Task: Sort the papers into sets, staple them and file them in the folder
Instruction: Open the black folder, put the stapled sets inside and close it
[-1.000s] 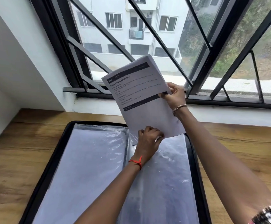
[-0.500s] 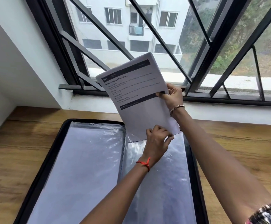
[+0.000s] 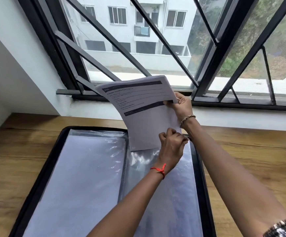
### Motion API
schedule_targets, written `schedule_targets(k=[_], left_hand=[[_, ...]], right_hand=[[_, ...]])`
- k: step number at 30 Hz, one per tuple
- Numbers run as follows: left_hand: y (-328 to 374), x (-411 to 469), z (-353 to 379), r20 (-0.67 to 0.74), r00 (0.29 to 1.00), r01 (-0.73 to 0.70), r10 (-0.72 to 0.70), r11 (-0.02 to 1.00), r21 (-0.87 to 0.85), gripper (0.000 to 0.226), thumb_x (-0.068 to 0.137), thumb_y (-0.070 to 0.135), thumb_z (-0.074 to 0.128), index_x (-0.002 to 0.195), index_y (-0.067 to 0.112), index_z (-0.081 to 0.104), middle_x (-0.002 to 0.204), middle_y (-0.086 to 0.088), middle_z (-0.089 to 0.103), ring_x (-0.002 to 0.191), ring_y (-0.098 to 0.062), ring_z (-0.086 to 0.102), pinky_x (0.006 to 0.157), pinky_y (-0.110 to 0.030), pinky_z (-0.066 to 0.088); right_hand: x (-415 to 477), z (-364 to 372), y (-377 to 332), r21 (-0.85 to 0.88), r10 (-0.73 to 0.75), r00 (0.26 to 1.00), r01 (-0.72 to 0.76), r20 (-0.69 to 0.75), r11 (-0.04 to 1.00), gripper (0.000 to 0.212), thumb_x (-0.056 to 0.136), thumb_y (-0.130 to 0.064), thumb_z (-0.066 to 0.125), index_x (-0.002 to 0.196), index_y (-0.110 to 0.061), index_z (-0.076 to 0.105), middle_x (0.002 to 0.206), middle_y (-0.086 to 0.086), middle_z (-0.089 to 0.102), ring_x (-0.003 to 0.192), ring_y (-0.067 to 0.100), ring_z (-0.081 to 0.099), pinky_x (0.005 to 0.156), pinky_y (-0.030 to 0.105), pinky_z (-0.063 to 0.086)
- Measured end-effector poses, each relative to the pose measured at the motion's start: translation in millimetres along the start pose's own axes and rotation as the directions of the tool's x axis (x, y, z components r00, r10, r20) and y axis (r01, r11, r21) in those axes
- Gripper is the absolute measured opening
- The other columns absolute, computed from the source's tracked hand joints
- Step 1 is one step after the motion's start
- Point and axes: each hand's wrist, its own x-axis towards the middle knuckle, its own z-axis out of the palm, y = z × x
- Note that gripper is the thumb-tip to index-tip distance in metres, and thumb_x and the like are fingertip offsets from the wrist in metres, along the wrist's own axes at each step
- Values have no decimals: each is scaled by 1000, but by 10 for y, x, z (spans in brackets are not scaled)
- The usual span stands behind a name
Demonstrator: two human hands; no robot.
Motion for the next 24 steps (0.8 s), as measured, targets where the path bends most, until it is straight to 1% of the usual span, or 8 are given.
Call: schedule_targets(k=[4, 8, 10, 12, 15, 18, 21, 24], left_hand=[[-47, -5, 19, 14, 1000, 10, -10, 1000, 29, 12, 78, 8, 59, 81, 8, 70, 78, -5, 71, 93, -15, 36, 76, -36, 20], [-31, 0, 9, 20, 1000, -19, 18, 998, 55, 9, 80, 7, 61, 83, 7, 70, 80, -7, 70, 95, -17, 39, 75, -35, 19], [-8, 8, 1, 27, 999, -42, 40, 996, 84, 7, 79, 4, 64, 84, 6, 69, 80, -8, 70, 95, -24, 49, 75, -36, 23], [33, 35, 10, 40, 998, -60, 56, 992, 110, 7, 78, 2, 67, 84, 4, 69, 79, -10, 69, 90, -31, 55, 74, -37, 25], [73, 90, 72, 42, 996, -79, 73, 987, 143, 5, 77, 1, 68, 81, 4, 68, 77, -10, 68, 87, -31, 56, 72, -36, 24], [62, 127, 128, 43, 997, -63, 57, 987, 146, 3, 80, 3, 66, 81, 5, 67, 77, -10, 68, 89, -31, 54, 72, -36, 24], [31, 149, 166, 49, 998, -54, 47, 987, 149, 4, 81, 3, 64, 82, 6, 67, 76, -9, 66, 90, -29, 52, 71, -34, 24], [4, 175, 193, 40, 997, -69, 64, 985, 160, 9, 82, 0, 63, 80, 9, 65, 74, -9, 64, 89, -26, 47, 69, -33, 25]], right_hand=[[3, -140, 53, -16, 46, 999, -46, 16, 999, 34, 73, 10, 69, 104, -1, 63, 66, -16, 69, 64, 0, 62, 66, 18, 54], [34, -248, 63, -30, 91, 995, -90, 41, 995, 34, 71, 8, 71, 103, -1, 65, 73, -11, 71, 74, 13, 63, 75, 31, 54], [21, -267, 67, -29, 124, 991, -123, 40, 992, 33, 72, 10, 69, 104, 3, 64, 77, -5, 69, 72, 12, 62, 71, 26, 55], [-17, -270, 74, -26, 168, 985, -167, 34, 986, 29, 73, 10, 68, 100, 2, 64, 81, 1, 65, 69, 11, 61, 65, 22, 55], [-34, -272, 108, -32, 160, 987, -160, 6, 987, 28, 72, 11, 68, 96, -3, 65, 88, 6, 65, 74, 15, 60, 72, 28, 54], [-12, -262, 104, -56, 175, 984, -177, -33, 983, 37, 72, 11, 68, 108, 5, 62, 97, 10, 64, 80, 19, 60, 78, 29, 53], [-36, -287, 115, -117, 213, 976, -216, -34, 969, 31, 70, 11, 68, 98, 1, 64, 96, 13, 63, 85, 21, 58, 81, 33, 51], [-79, -383, 198, -202, 314, 950, -308, -5, 930, 20, 67, 15, 64, 74, -3, 60, 86, 13, 59, 76, 23, 54, 67, 29, 47]])
